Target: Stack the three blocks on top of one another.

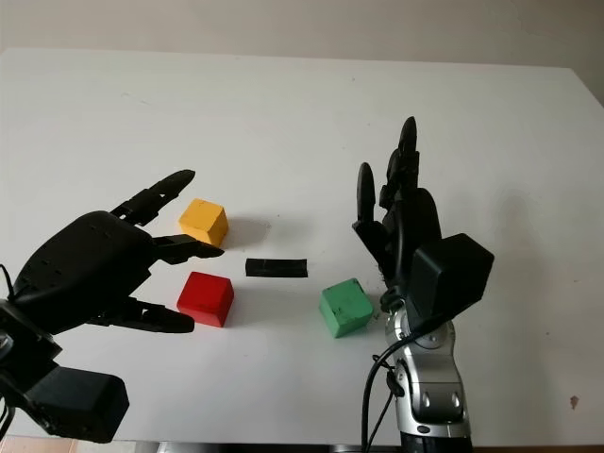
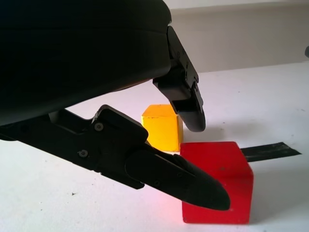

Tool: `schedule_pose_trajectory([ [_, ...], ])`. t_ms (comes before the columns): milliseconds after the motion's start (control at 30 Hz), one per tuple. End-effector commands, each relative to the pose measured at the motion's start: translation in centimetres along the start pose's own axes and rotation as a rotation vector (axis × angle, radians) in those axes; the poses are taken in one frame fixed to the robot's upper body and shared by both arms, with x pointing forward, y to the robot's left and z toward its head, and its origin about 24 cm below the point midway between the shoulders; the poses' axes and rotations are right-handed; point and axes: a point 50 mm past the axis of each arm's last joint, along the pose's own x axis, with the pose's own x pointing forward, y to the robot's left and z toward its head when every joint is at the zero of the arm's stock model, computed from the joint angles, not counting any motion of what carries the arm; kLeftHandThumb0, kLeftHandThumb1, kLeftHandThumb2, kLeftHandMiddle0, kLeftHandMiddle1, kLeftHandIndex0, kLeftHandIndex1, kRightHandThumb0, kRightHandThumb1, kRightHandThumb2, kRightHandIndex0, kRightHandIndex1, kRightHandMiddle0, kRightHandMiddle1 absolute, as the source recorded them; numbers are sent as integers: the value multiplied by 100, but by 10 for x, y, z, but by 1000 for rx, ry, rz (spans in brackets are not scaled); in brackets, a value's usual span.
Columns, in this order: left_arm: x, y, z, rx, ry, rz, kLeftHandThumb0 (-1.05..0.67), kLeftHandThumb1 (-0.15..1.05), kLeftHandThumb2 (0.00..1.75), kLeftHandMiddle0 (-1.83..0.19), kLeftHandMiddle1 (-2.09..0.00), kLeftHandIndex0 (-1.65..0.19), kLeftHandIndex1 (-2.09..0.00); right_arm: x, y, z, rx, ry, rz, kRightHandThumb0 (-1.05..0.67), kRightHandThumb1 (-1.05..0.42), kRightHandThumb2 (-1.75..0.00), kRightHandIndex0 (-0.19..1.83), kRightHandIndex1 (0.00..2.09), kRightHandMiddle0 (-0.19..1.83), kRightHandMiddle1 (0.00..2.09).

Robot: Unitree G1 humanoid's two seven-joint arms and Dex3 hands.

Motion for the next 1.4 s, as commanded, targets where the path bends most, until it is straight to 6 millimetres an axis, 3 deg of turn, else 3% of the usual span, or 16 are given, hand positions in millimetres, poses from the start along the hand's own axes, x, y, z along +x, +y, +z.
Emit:
schedule_pose_trajectory([
  [0, 0, -5, 3, -4, -8, -5, -80, 94, 5, 0, -5, -41, -80, -2, -3, 1, -2, -12, -6, -65, -105, -62, -19, 0, -19, 0],
  [200, 1, -11, 5, -34, -25, -22, -84, 95, 5, 0, -5, -34, -97, -3, -4, 1, 1, -18, -11, -64, -105, -62, -19, 0, -19, 0],
  [600, 1, -16, 8, -9, -27, -66, -82, 97, 6, 1, -5, -32, -98, -4, -5, 1, -2, -18, -10, -65, -105, -61, -19, 0, -19, 0],
  [833, 1, -17, 9, -19, -41, -36, -61, 101, 6, -5, -7, -38, -98, -4, -5, 1, -4, -19, -12, -64, -105, -61, -19, 0, -19, 0],
  [933, 0, -17, 9, -47, -45, -11, -43, 103, 6, -8, -6, -34, -117, -4, -5, 1, 1, -24, -12, -63, -105, -61, -19, 0, -19, 0],
  [1367, 0, -12, 9, -58, -68, 22, -41, 103, 5, -10, -5, -30, -122, -5, -4, 1, -3, -20, -21, -63, -105, -59, -19, 0, -19, 1],
])
